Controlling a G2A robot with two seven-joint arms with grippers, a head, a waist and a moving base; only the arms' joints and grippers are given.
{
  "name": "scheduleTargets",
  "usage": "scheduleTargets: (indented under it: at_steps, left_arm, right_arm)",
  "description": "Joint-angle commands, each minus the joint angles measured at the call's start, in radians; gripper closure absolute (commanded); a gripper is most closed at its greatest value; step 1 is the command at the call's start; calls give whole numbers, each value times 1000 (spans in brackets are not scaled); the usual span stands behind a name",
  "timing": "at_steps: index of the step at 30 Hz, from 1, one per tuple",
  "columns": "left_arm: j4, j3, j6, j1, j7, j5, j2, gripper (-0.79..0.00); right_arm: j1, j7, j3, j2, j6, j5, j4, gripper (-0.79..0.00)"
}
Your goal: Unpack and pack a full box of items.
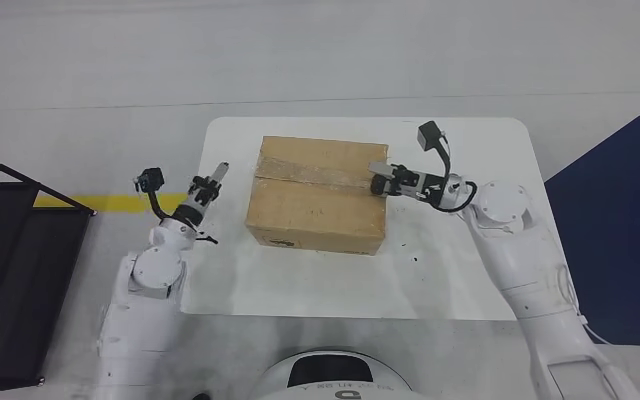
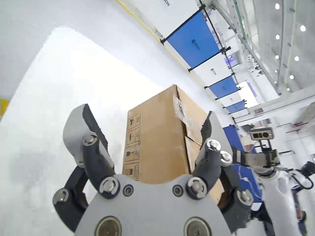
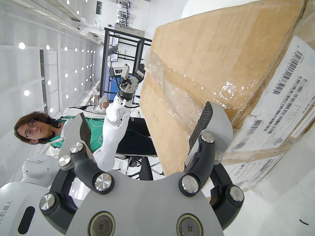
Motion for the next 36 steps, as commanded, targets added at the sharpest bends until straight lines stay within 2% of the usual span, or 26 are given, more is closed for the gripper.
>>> scheduleTargets:
  at_steps: [1,7,12,13,17,18,27,30,36]
  left_arm:
    - [30,17,-11,-28,-32,-32,-1,-745]
    - [69,59,-37,-95,-89,-69,-3,-742]
    - [87,75,-28,-129,-91,-71,-2,-674]
    - [89,75,-27,-133,-91,-72,-2,-653]
    - [100,75,-30,-148,-88,-79,-1,-474]
    - [104,76,-31,-152,-90,-81,0,-379]
    - [160,90,-39,-189,-106,-125,1,-142]
    - [169,93,-58,-200,-111,-137,1,0]
    - [142,80,-102,-184,-113,-175,5,0]
  right_arm:
    - [3,0,-2,0,0,0,3,-785]
    - [5,-5,-6,2,0,3,5,-785]
    - [2,-10,-7,3,-3,5,2,-785]
    - [1,-11,-6,4,-3,6,0,-785]
    - [-3,-14,-3,6,1,6,-6,-785]
    - [-3,-14,-2,7,2,6,-7,-785]
    - [-9,-14,0,11,-1,6,-16,-785]
    - [-9,-12,-1,12,-3,6,-14,-785]
    - [-15,-12,2,15,-7,9,-14,-785]
